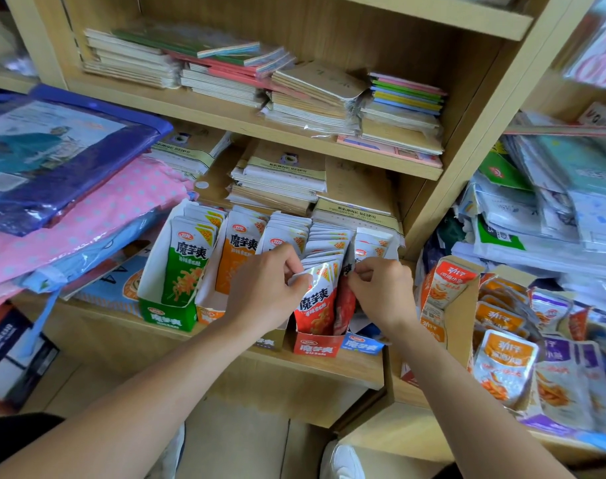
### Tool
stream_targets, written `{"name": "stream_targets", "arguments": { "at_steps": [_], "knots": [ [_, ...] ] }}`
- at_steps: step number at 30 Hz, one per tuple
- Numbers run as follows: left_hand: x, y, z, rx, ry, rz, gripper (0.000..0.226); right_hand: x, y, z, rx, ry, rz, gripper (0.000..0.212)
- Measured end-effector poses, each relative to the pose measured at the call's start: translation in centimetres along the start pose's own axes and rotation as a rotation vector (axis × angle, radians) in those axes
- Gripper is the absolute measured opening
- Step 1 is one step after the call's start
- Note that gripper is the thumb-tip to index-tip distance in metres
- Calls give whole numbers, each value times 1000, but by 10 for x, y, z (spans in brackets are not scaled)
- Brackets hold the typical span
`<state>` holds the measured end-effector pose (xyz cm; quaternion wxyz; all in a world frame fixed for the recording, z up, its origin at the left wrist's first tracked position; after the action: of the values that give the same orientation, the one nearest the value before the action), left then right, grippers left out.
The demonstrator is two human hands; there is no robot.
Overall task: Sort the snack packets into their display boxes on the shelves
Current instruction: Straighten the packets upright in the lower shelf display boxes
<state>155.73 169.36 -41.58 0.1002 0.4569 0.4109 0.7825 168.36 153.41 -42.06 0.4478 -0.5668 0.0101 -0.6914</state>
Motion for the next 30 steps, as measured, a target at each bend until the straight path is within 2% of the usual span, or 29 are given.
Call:
{"name": "stream_targets", "arguments": {
  "at_steps": [6,10,13,16,19,21,25,27,30],
  "knots": [
    [2,3,1,-31,32,22,15,31,3,-9,15,160,200,4],
    [4,22,-5,-239,142,127,20,46,8,-18,-119,174,547,3],
    [1,30,-11,-283,160,120,13,54,-1,-26,-69,197,666,9],
    [-6,23,-11,-116,11,-78,12,47,-13,-34,17,106,627,6],
    [-12,12,-11,214,-233,-508,34,31,-29,-43,105,-16,570,14],
    [-14,13,-11,273,-318,-614,46,21,-40,-48,162,-102,577,22],
    [-12,-2,-3,226,-195,-514,22,8,-52,-51,278,-253,529,31],
    [-13,-12,-1,231,-145,-478,14,14,-41,-44,226,-177,504,28],
    [-4,-12,0,153,-63,-400,16,35,-19,-27,209,65,207,27]
  ]
}}
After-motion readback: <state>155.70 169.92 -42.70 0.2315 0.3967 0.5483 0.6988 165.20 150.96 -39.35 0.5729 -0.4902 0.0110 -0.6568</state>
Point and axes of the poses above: each hand's wrist, its own z-axis towards the middle knuckle, its own x-axis out of the back of the hand, y = z × x, the point moved 7 cm from there along z, towards the middle knuckle, and after that the axes turned 6 degrees about x, right-handed, at the moved point
